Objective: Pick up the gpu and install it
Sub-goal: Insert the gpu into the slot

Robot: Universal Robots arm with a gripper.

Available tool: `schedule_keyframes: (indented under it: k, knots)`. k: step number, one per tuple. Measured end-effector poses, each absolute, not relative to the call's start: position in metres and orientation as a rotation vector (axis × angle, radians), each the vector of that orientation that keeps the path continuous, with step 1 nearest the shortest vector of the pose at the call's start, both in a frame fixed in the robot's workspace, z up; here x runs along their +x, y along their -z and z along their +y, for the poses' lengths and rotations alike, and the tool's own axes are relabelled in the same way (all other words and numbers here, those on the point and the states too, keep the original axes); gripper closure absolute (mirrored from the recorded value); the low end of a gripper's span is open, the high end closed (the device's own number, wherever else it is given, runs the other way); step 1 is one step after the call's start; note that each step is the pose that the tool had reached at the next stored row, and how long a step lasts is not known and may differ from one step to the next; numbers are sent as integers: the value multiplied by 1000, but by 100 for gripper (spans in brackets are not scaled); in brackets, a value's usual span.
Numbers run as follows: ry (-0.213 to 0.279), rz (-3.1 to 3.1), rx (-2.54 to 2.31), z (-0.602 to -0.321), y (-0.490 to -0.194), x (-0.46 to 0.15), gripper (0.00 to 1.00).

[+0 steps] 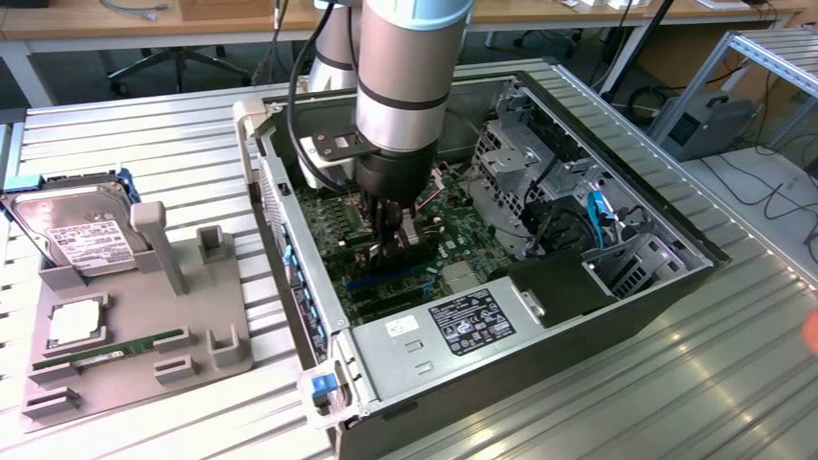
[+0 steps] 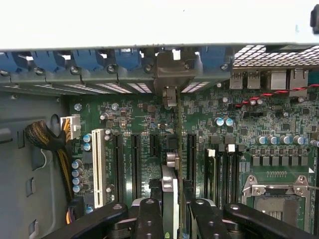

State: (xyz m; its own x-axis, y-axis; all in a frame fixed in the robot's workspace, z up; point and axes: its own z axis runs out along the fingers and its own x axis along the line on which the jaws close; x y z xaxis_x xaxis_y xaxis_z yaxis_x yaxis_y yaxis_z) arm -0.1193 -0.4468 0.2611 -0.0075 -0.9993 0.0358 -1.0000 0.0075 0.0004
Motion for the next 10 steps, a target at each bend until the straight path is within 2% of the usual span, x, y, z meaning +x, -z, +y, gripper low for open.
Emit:
schedule_keyframes:
  k: [10]
  knots:
    - [-39,-2184,2223,-447,-261,-119,73]
